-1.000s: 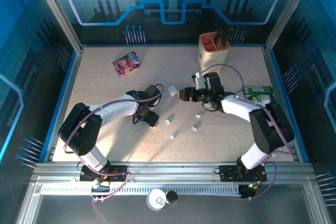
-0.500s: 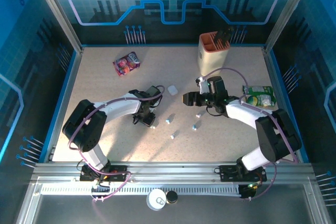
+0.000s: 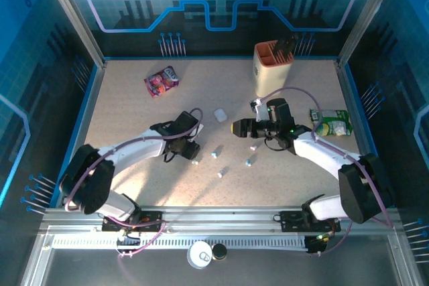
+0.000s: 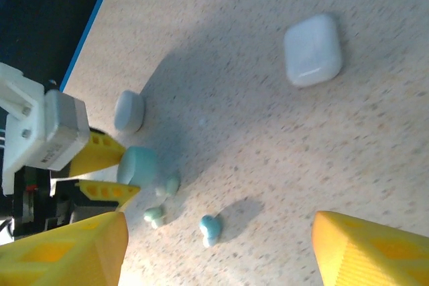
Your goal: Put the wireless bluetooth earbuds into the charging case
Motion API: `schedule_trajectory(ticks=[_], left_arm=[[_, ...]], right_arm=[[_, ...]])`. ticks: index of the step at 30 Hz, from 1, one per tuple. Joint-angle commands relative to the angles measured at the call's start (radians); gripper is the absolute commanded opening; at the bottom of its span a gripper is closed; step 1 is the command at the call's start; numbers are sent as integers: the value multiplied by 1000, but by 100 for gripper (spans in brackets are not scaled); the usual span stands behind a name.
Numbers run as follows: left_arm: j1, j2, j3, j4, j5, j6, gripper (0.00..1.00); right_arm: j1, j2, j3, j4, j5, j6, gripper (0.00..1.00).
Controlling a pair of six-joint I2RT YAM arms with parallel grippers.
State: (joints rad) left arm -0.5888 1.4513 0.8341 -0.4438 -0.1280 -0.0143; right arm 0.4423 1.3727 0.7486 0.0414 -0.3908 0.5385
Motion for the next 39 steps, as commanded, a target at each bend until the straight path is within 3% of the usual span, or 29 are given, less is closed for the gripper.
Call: schedule_trajectory(ticks=[1,9,18,28,39], left_arm=[[6,-78,-61,197,88,69,43],[6,-253,-216,494,288,148,41],[5,-298,-262,517,303,178,41],[4,-285,-264,518,336,178,43],[2,-285,-262,511,337,194,43]], right_arm=[[44,-15,3,-60,-48,78,73],[120,102,50,24,-173,194,73],[162,175,70,152,-257,259,73],[176,212,97,143,-251,255,73],[177,251,121,121,-246,253,39]])
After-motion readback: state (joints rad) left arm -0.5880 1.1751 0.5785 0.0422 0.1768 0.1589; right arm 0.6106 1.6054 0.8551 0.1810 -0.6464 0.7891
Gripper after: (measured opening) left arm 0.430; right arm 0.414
